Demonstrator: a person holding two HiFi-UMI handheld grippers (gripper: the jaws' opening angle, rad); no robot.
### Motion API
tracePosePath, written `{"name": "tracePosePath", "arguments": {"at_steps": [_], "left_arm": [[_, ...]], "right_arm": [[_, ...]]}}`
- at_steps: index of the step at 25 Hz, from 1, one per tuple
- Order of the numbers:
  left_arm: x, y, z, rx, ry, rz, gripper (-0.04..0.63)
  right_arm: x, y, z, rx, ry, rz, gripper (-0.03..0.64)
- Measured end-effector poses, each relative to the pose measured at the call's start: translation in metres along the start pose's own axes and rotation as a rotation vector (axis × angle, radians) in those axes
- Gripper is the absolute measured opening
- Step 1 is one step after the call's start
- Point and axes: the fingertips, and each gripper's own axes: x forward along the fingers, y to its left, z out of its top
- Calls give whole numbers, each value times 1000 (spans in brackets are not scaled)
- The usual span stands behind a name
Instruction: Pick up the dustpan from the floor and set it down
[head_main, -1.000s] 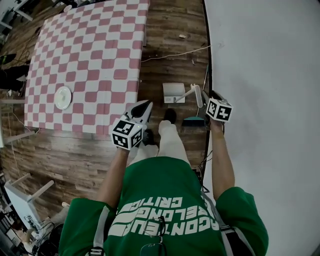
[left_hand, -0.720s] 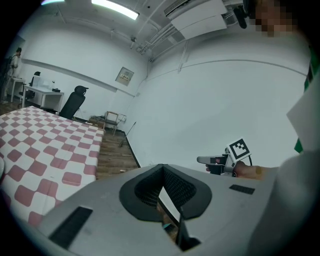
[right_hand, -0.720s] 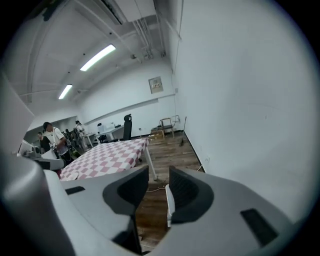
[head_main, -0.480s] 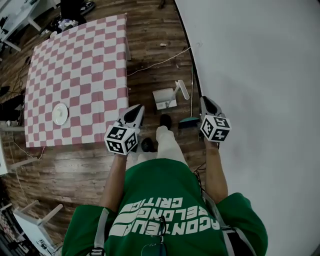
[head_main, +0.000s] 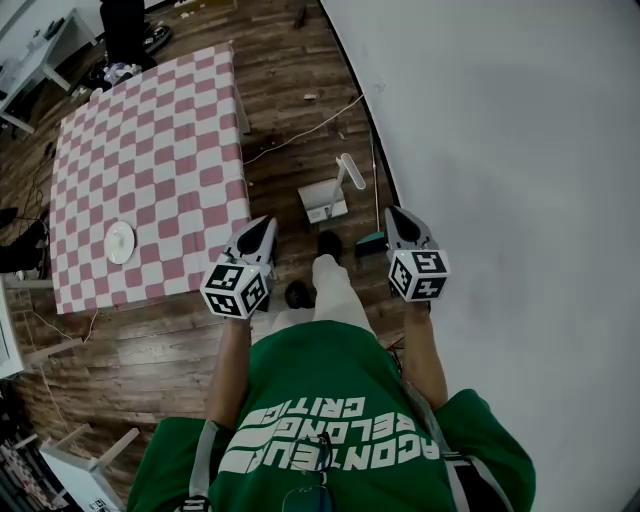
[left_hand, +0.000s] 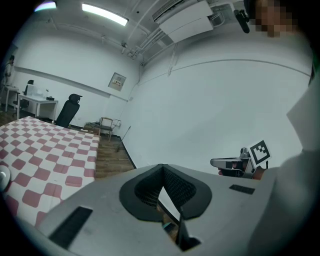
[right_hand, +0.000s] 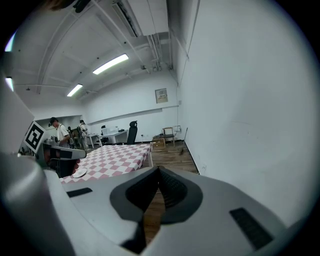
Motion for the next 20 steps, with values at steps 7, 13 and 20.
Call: {"name": "tracePosePath", "arguments": {"at_steps": [7,13,20], "left_arm": [[-5,-6,2,8,-13,-16,-6],[-6,-5,3,-3,-18,-27,-6],[-9,-2,1,-15,-23,-33,-6]], "right_arm": [[-9,10,-9,10,7,-10,8],[-12,13,-12,3,25,-20,8],[-12,15,-15,-12,39,-29,8]]}}
